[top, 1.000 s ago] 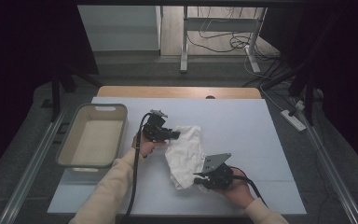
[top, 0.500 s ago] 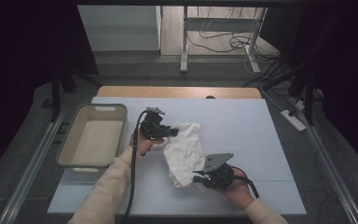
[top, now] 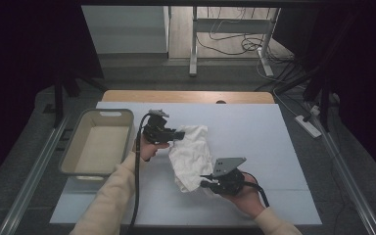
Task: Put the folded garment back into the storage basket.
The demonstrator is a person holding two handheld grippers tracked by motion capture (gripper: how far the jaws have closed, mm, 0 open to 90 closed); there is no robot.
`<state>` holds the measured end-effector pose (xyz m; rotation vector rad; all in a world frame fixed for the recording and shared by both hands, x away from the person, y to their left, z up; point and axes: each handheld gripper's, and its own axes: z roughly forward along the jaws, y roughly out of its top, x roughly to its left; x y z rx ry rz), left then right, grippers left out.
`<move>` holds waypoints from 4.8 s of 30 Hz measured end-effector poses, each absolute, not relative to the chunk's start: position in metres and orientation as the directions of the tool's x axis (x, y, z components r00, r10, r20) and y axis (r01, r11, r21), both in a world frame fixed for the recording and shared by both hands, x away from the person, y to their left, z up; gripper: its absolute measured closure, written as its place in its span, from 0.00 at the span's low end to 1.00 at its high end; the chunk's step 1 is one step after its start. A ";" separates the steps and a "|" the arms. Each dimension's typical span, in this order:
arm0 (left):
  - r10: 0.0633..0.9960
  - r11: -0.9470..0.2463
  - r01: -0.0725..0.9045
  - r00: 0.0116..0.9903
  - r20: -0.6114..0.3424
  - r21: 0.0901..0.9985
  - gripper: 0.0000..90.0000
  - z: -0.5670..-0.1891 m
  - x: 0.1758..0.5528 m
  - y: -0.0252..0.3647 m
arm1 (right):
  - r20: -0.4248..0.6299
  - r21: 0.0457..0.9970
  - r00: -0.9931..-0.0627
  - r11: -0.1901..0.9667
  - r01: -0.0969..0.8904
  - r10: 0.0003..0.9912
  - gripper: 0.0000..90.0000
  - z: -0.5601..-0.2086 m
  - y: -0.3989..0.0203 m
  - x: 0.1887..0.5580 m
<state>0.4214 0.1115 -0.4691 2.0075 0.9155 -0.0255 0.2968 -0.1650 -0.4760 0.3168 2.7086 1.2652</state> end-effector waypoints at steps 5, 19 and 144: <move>0.591 -0.315 0.605 0.728 -0.348 0.731 0.84 -0.465 0.421 0.113 | -0.033 0.780 -0.967 0.611 0.133 0.254 0.89 -0.473 -0.167 0.296; 0.597 -0.286 0.580 0.730 -0.332 0.763 0.84 -0.442 0.419 0.129 | -0.022 0.834 -0.961 0.536 0.133 0.274 0.89 -0.453 -0.160 0.304; 0.828 -0.113 0.607 0.495 -0.263 0.786 0.84 -0.390 0.391 0.350 | -0.019 0.873 -0.997 0.488 0.022 0.079 0.89 -0.419 0.059 0.353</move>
